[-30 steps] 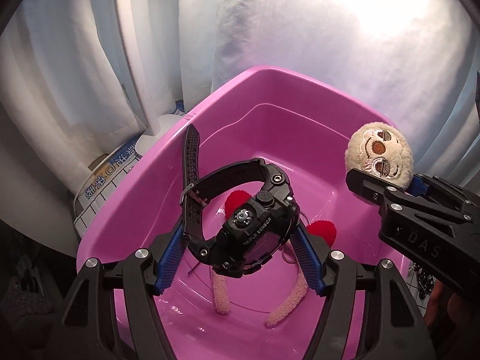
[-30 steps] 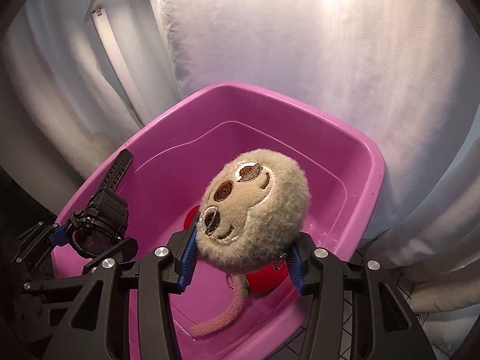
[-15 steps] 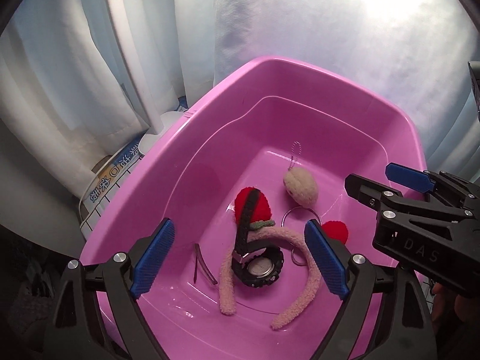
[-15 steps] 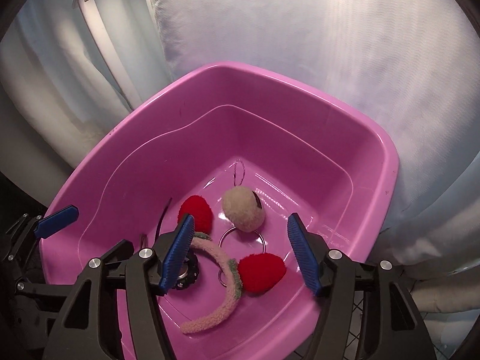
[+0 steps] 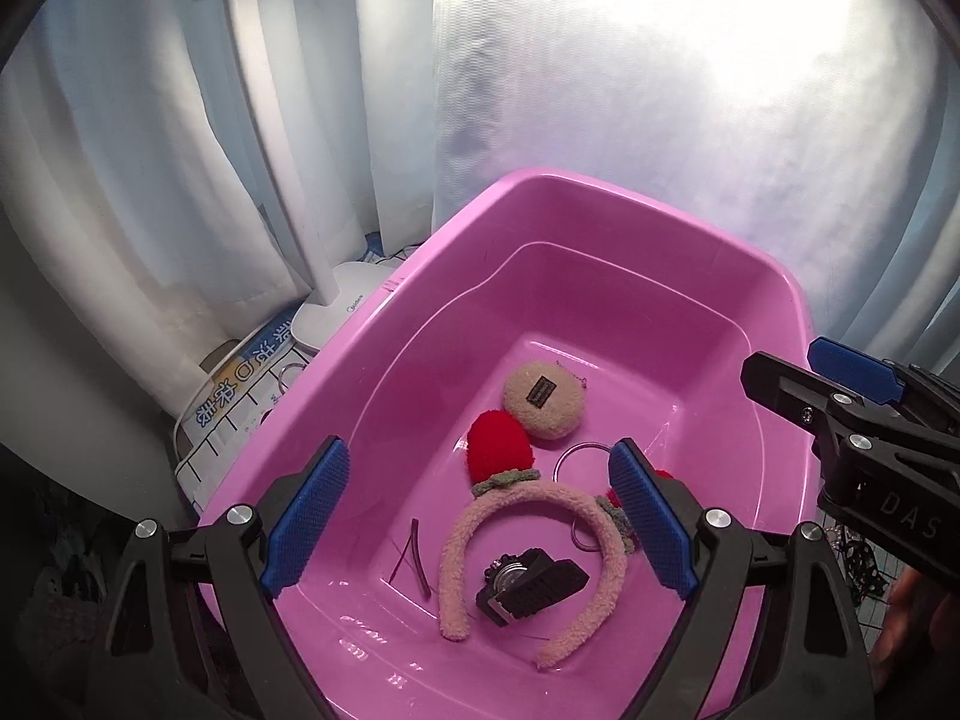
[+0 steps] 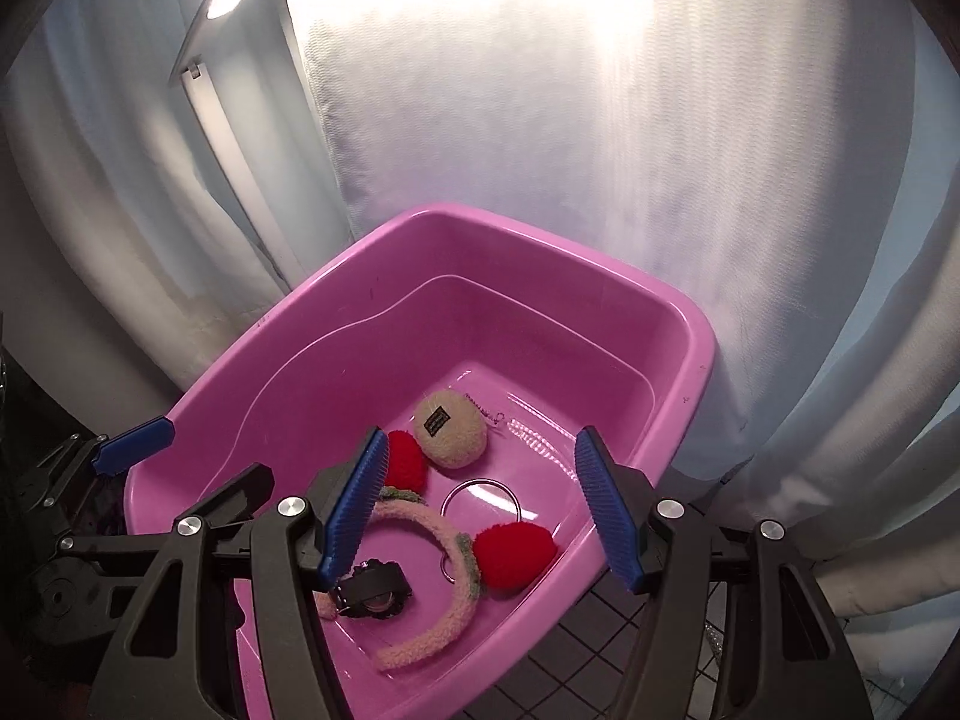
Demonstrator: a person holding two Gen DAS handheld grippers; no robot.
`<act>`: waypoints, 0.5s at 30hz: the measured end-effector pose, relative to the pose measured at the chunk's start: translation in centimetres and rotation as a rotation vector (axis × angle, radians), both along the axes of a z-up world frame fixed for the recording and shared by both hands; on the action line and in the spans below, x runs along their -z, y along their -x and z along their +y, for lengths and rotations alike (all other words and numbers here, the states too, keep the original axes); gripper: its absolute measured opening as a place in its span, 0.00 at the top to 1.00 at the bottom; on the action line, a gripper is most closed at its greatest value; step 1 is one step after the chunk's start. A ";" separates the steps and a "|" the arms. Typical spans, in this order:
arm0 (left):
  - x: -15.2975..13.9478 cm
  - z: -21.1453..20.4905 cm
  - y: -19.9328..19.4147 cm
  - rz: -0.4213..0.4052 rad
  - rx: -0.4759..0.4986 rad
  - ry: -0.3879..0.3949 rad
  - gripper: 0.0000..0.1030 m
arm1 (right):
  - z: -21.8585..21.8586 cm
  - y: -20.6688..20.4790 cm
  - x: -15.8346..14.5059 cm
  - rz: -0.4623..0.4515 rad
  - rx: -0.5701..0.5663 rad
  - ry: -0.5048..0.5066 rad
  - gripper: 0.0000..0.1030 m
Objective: Organize jewelry
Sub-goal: 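Open both grippers to drop the watch and sloth purse into the tub, then move both tools back over the table toward the pearl clip and black lanyard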
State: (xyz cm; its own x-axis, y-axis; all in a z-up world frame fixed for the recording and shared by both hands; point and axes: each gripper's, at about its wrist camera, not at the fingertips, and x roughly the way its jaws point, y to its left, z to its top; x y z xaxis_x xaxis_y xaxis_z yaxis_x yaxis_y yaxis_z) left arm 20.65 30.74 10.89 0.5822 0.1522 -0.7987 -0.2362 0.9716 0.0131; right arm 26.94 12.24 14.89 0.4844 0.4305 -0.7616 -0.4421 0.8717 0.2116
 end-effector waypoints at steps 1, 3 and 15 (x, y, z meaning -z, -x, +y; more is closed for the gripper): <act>-0.5 -0.5 0.2 -0.015 0.008 0.000 0.16 | -0.9 0.8 -0.5 -0.017 0.008 -0.009 0.40; -1.7 -1.8 0.8 -0.051 0.032 0.000 0.16 | -3.5 2.7 -1.4 -0.052 0.033 -0.028 0.40; -3.9 -15.9 3.0 -0.145 0.329 0.105 0.11 | -25.7 13.6 0.6 -0.065 0.456 0.015 0.37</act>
State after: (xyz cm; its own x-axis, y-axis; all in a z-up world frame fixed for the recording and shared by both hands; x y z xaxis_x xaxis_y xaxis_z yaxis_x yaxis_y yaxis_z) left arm 17.61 14.82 14.75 0.6943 -0.1397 -0.7060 0.0964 0.9902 -0.1011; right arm 13.32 -13.46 14.27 0.6686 0.1513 -0.7280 -0.0246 0.9830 0.1817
